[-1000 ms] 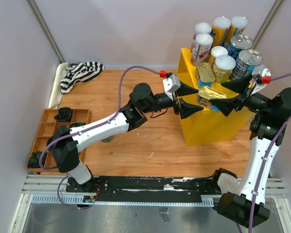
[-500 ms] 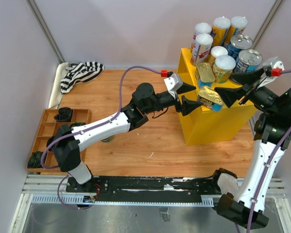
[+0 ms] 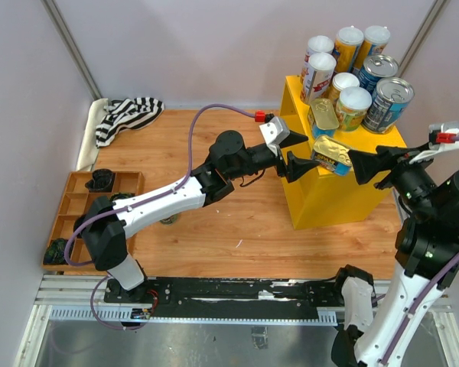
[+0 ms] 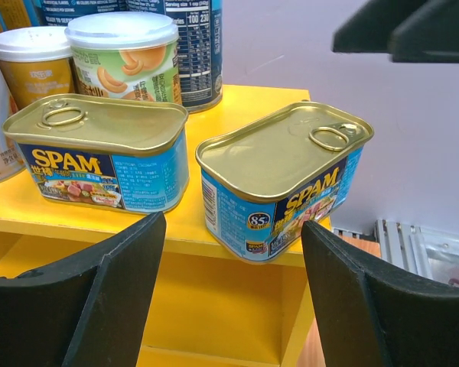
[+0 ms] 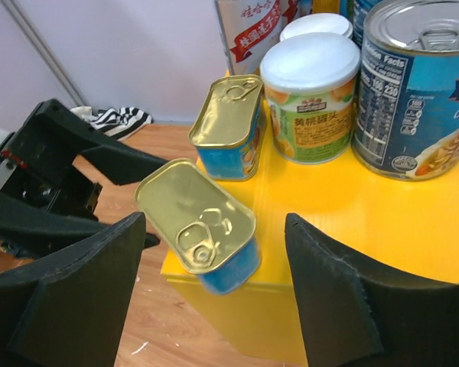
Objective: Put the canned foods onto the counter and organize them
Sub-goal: Place the canned food on the counter.
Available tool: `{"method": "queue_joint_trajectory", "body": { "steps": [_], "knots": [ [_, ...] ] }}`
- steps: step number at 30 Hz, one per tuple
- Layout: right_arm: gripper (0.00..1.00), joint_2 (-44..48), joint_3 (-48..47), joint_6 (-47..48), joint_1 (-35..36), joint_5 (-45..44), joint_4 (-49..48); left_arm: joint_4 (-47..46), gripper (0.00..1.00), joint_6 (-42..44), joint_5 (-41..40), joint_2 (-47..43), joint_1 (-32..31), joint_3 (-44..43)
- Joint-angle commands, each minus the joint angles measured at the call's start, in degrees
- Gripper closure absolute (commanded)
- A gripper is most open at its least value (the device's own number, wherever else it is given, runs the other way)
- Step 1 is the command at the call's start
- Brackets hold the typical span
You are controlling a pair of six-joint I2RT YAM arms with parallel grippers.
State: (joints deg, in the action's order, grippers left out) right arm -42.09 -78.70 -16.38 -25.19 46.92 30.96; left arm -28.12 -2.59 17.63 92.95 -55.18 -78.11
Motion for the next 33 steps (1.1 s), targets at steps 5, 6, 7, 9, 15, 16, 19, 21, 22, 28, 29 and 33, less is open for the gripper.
{"method": "queue_joint_trajectory", "body": {
  "steps": [5, 6, 7, 9, 15, 16, 19, 21, 22, 28, 29, 33],
  "knots": [
    [0.38, 6.39, 4.52, 0.79, 3.79, -4.04, 4.91, 0.51, 0.23, 0.94, -0.08, -1.29, -0.37, -1.71],
    [0.38, 6.54, 5.24, 0.92, 4.09, -4.1, 5.02, 1.0, 0.23, 0.93, -0.08, -1.29, -0.35, -2.05],
    [0.4, 6.57, 5.96, 1.1, 4.32, -4.07, 5.35, 1.38, 0.23, 0.92, -0.22, -1.3, -0.37, -2.34],
    [0.42, 6.49, 7.34, 1.59, 4.72, -4.3, 5.45, 1.49, 0.23, 0.88, -0.4, -1.28, -0.37, -2.51],
    [0.45, 5.08, 8.89, 2.63, 5.48, -4.76, 5.07, 1.56, 0.23, 0.6, -0.66, -0.82, -0.37, -3.16],
    [0.45, 4.82, 9.03, 2.55, 5.62, -3.89, 4.69, 1.57, 0.23, 0.61, -0.72, -0.64, -0.37, -3.38],
    [0.49, 4.72, 9.52, 2.84, 6.22, -4.12, 4.25, 1.84, 0.23, 0.69, -0.67, -0.09, -0.33, -4.08],
    [0.51, 4.59, 9.77, 3.42, 6.6, -5.46, 4.52, 1.93, 0.23, 0.68, -0.55, 0.33, -0.41, -4.43],
    [0.53, 4.45, 9.87, 3.52, 6.72, -5.84, 4.54, 1.92, 0.23, 0.52, -0.39, 0.51, -0.39, -4.62],
    [0.6, 3.14, 9.94, 3.12, 6.69, -8.62, 4.34, 1.74, 0.25, 0.18, 0.59, 1.2, -0.37, -4.99],
    [0.61, 2.88, 10.01, 2.87, 6.68, -8.68, 4.05, 1.53, 0.26, 0.21, 0.76, 1.33, -0.37, -4.96],
    [0.64, 2.13, 9.93, 2.41, 6.73, -10.11, 3.76, 1.37, 0.28, -0.11, 1.35, 1.54, -0.38, -4.91]
  ]
}}
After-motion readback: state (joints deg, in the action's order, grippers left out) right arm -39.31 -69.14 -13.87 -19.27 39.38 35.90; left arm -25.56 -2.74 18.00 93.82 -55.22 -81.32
